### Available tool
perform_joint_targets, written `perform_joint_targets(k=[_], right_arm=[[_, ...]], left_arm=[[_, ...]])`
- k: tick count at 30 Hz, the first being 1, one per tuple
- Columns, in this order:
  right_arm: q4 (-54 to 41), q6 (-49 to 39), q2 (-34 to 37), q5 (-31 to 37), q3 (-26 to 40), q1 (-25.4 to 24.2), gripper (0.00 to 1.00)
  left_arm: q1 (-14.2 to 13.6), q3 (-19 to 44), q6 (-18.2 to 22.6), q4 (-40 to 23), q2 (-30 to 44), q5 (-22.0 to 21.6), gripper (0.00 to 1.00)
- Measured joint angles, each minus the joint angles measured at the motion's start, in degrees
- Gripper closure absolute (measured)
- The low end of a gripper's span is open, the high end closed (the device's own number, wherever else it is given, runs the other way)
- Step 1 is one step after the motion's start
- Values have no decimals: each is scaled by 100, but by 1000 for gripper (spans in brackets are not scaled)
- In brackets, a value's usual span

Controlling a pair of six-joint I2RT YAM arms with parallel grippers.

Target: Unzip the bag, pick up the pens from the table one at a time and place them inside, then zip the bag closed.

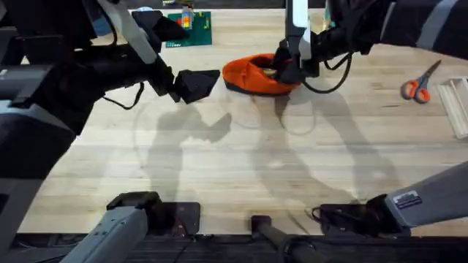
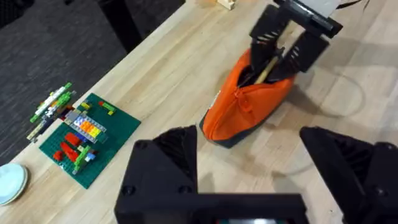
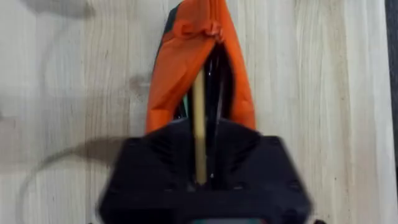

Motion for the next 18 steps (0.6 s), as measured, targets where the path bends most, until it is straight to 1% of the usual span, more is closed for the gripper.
perform_joint_targets(k=[4, 5, 7, 18], right_arm=[[9, -1, -2, 19, 4, 0, 130], [23, -8, 0, 22, 9, 0, 36], [25, -5, 0, 29, 13, 0, 7], [22, -3, 0, 37, 15, 0, 5]], left_arm=[[0, 0, 0, 0, 0, 0, 8], [0, 0, 0, 0, 0, -2, 8], [0, 0, 0, 0, 0, 0, 8], [0, 0, 0, 0, 0, 0, 9]])
